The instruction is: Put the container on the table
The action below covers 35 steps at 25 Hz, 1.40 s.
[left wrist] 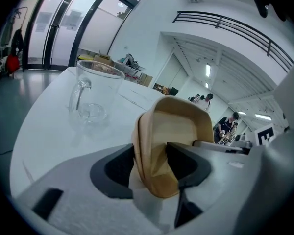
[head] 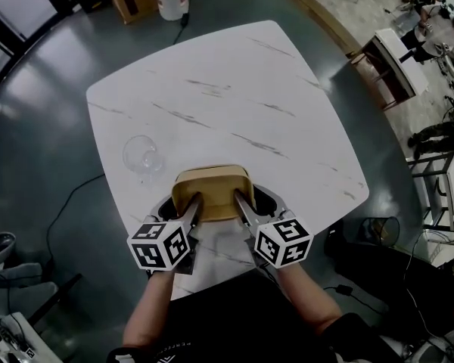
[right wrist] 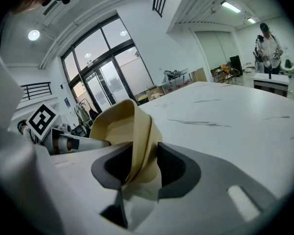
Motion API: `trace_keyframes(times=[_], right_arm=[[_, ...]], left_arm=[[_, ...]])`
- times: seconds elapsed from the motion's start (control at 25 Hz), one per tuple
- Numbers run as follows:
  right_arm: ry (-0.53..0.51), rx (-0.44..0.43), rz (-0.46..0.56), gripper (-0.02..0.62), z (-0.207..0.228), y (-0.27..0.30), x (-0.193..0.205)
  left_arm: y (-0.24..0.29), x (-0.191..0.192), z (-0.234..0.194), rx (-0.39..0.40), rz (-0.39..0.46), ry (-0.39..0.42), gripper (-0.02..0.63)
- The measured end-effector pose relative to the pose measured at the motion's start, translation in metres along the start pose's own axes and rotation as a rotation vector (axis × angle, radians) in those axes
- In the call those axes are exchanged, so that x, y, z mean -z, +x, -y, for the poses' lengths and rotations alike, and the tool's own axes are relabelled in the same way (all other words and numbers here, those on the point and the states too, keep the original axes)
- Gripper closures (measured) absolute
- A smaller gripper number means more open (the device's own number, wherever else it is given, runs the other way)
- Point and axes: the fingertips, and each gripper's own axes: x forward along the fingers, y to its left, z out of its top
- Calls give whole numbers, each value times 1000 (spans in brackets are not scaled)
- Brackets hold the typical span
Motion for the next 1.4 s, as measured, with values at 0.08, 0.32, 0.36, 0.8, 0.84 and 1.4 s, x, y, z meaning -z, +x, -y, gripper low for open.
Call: trace_keyframes(times=[0.08,0.32,0.36,0.8,0.84,1.4], right_arm=[[3,0,-7,460,3,3,0],[-15,10,-18,460,7,9,-2],[-22,13,-16,460,7,10,-3],[-61,39,5,407,3,13,-7],[-63,45,15,405,3,11,-9],[-88,117,80,405,-9,-19,-12]], left_arm=[[2,-1,-1,0,-3,14,402],[7,-3,-2,4,-7,39,407],[7,-4,-3,5,-6,40,407],[7,-10,-4,36,15,62,399],[7,-11,-4,39,17,64,399],[-19,-5,3,67,39,106,400]])
